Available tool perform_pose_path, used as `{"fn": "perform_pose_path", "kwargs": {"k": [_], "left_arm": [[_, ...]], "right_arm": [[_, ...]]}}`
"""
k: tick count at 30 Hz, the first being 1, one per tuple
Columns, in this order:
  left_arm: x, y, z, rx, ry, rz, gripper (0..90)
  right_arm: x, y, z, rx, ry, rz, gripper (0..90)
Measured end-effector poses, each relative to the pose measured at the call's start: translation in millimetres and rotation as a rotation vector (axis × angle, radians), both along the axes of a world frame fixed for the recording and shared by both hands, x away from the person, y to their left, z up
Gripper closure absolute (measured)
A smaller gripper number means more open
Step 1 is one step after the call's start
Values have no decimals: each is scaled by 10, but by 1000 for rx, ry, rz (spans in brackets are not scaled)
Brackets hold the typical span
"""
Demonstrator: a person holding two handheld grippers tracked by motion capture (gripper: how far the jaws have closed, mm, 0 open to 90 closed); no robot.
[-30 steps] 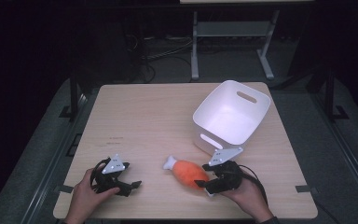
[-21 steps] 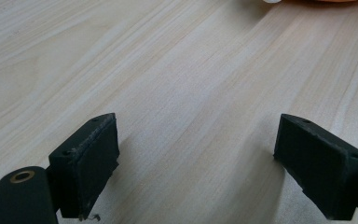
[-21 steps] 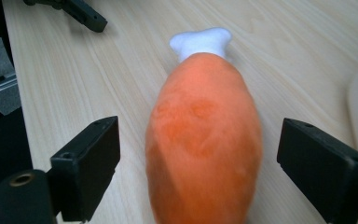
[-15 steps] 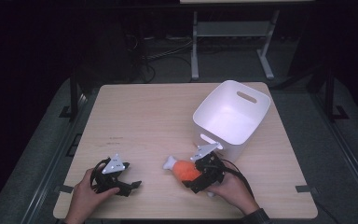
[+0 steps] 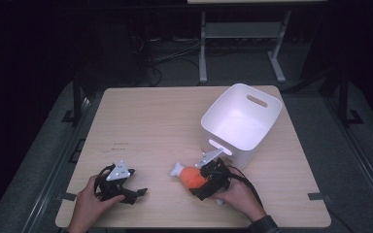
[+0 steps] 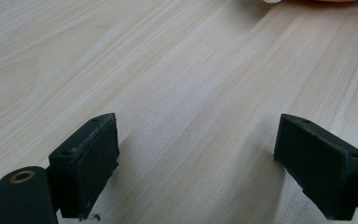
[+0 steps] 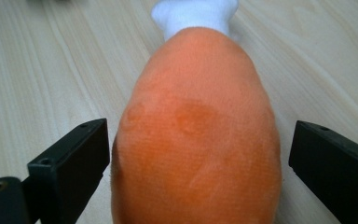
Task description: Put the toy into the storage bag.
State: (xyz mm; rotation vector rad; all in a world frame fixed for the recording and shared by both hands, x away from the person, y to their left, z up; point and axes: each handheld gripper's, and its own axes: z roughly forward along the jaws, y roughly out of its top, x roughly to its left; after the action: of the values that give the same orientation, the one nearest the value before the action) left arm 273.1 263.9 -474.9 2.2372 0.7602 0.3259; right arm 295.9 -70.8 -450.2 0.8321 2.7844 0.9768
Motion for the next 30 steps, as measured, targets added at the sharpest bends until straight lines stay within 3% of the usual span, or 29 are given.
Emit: {"fn": "perform_pose_path", "kwargs": {"k": [8, 18, 30], "left_arm": [[0, 0, 0, 0, 0, 0, 129], [0, 0, 0, 1, 0, 0, 129], [-1, -2, -1, -3, 0, 2, 129]], "right_arm": [[7, 27, -65, -30, 3, 17, 113], [-10, -2, -46, -9, 8, 24, 203], [-42, -44, 51, 13, 5, 36, 212]]}}
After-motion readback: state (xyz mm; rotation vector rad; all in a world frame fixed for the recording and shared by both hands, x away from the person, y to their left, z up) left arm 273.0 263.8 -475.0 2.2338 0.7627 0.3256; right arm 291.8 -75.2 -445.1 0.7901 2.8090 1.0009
